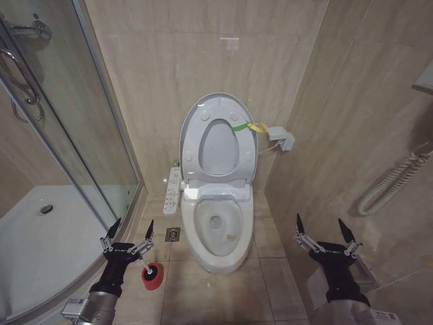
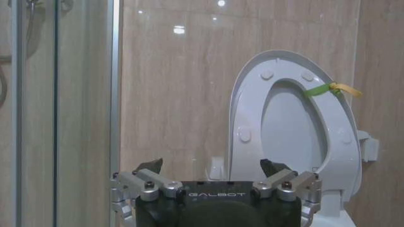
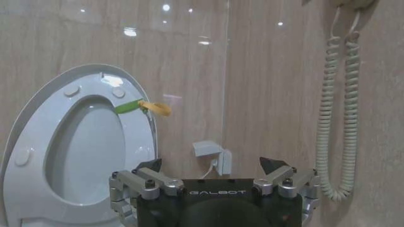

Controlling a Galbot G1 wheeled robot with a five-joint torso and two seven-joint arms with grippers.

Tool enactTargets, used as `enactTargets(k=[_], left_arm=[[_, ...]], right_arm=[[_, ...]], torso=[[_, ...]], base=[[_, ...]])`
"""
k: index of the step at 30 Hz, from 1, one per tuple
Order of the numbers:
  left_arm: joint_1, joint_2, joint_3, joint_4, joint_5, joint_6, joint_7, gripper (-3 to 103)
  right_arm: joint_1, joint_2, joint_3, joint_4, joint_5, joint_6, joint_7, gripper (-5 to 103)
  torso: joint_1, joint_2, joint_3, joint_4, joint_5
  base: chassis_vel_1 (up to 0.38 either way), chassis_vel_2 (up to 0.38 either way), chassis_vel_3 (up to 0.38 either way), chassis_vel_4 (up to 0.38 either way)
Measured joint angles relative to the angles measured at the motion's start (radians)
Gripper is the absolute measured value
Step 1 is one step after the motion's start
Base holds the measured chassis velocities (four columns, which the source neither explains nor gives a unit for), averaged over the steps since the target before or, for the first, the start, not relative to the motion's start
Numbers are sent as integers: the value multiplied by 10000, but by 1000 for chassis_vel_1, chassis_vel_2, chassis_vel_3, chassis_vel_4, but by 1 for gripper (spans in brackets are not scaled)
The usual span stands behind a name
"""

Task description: Open the toilet lid, clean the toilet bowl with a toilet brush, close the toilet lid, and flush.

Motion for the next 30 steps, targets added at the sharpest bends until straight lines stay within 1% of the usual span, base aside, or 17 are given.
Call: enactTargets(k=[10, 30], left_arm=[[0, 0, 0, 0, 0, 0, 0, 100], [0, 0, 0, 0, 0, 0, 0, 100]], right_arm=[[-16, 104, -108, -403, -60, 201, -209, 100], [38, 150, -131, -527, -184, 174, -186, 100]], torso=[[0, 0, 0, 0, 0], [0, 0, 0, 0, 0]], base=[[0, 0, 0, 0], [0, 0, 0, 0]])
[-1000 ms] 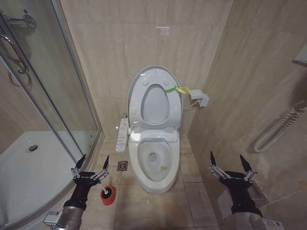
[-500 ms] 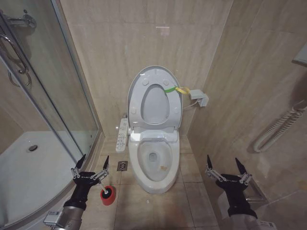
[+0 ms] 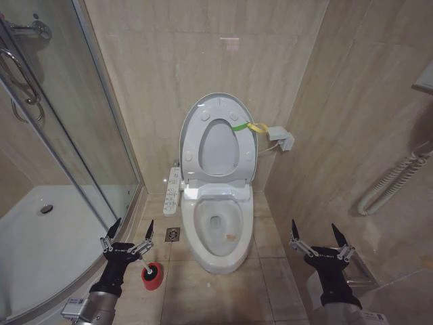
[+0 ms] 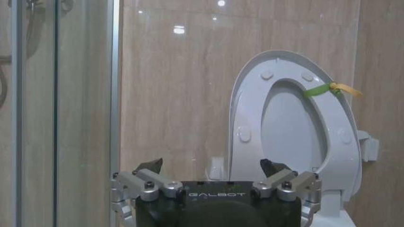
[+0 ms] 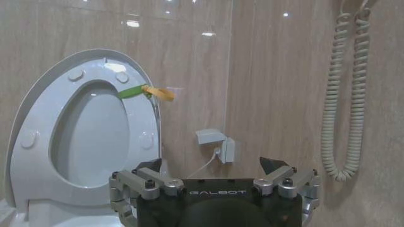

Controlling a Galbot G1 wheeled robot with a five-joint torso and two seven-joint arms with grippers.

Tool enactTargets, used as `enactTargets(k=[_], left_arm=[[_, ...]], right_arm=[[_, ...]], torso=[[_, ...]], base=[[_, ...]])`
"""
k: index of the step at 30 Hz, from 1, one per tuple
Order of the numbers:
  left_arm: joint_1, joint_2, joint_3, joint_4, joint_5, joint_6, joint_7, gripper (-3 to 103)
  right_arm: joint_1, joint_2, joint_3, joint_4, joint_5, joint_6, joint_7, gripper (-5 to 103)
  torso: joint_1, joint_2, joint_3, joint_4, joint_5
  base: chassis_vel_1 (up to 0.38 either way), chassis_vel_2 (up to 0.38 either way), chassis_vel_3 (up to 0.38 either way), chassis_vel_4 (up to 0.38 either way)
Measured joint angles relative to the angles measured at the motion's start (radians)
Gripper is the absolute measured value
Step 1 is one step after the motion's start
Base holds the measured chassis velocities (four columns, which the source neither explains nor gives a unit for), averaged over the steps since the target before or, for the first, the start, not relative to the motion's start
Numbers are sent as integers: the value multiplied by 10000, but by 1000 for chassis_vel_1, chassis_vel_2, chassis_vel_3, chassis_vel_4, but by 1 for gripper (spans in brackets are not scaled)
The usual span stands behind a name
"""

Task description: Open the toilet lid, clean the toilet bowl with a toilet brush, close the toilet lid, and flush.

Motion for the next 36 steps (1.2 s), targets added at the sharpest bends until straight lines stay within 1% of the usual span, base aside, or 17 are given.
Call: enactTargets(k=[36], left_arm=[[0, 0, 0, 0, 0, 0, 0, 100]], right_arm=[[1, -2, 0, 3, 2, -6, 13, 100]], torso=[[0, 0, 0, 0, 0]], base=[[0, 0, 0, 0]])
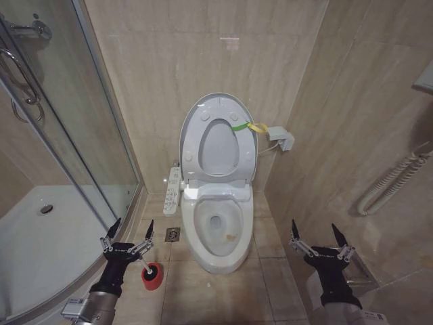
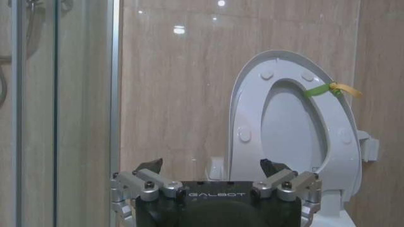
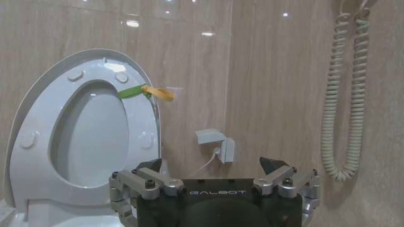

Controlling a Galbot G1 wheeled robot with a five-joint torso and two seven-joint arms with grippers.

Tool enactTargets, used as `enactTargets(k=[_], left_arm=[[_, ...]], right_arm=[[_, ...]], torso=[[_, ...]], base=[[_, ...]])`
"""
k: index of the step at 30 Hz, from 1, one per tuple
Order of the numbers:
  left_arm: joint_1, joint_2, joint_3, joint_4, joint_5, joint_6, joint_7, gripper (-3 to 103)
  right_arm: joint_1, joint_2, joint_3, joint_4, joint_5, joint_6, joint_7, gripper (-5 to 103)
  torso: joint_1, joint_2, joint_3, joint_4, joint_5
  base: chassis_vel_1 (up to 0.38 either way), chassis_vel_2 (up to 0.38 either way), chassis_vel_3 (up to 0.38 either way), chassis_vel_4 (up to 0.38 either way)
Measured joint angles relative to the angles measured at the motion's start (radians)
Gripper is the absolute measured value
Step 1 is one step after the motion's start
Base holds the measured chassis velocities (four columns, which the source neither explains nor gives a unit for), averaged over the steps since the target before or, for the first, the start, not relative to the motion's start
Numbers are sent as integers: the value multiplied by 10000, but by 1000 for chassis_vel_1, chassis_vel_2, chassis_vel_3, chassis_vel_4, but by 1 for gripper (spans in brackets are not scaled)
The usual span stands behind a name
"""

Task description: Open the toilet lid, clean the toilet bowl with a toilet brush, close the toilet lid, and flush.

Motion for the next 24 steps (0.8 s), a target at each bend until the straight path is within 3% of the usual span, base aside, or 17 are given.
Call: enactTargets(k=[24], left_arm=[[0, 0, 0, 0, 0, 0, 0, 100]], right_arm=[[0, 0, 0, 0, 0, 0, 0, 100]], torso=[[0, 0, 0, 0, 0]], base=[[0, 0, 0, 0]])
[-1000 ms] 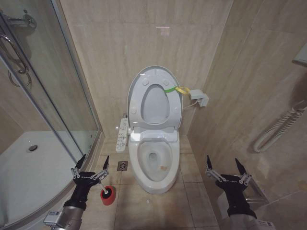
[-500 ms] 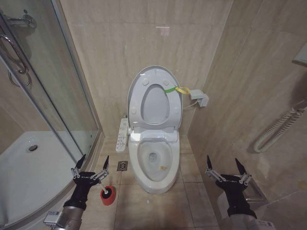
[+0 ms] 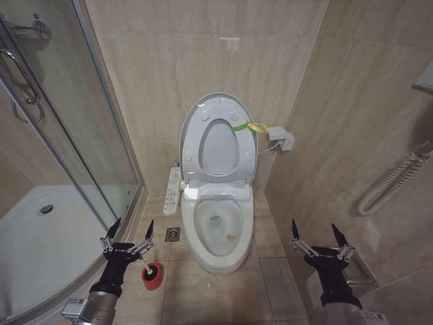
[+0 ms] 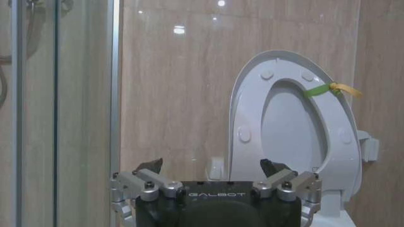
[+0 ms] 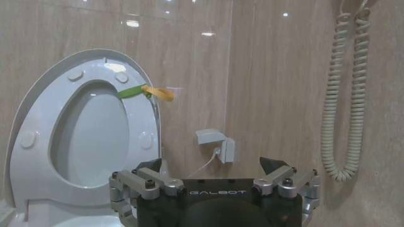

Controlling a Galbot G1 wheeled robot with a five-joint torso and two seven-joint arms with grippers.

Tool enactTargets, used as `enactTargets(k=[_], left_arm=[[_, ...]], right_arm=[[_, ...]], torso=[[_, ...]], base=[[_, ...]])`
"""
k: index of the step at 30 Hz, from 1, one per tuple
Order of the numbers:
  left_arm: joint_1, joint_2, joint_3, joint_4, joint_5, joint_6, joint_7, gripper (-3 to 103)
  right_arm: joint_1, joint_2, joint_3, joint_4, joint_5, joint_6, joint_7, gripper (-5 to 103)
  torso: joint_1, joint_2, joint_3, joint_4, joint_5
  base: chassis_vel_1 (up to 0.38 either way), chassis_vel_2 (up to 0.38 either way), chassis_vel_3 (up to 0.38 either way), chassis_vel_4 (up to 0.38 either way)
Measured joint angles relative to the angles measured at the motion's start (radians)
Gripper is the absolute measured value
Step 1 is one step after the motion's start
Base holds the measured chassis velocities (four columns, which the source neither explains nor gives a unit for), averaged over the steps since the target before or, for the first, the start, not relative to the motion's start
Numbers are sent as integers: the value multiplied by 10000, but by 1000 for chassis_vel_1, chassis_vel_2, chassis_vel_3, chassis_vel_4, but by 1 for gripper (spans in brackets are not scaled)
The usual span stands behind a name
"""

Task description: Open the toilet lid, clean the toilet bowl with a toilet brush, close the toilet lid, and flush.

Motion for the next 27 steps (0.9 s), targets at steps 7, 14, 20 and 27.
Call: enactTargets(k=[7, 14, 20, 27], left_arm=[[0, 0, 0, 0, 0, 0, 0, 100], [0, 0, 0, 0, 0, 0, 0, 100], [0, 0, 0, 0, 0, 0, 0, 100], [0, 0, 0, 0, 0, 0, 0, 100]], right_arm=[[0, 0, 0, 0, 0, 0, 0, 100], [0, 0, 0, 0, 0, 1, 0, 100], [0, 0, 0, 0, 0, 0, 0, 100], [0, 0, 0, 0, 0, 0, 0, 100]], torso=[[0, 0, 0, 0, 0], [0, 0, 0, 0, 0], [0, 0, 0, 0, 0], [0, 0, 0, 0, 0]], base=[[0, 0, 0, 0], [0, 0, 0, 0], [0, 0, 0, 0], [0, 0, 0, 0]])
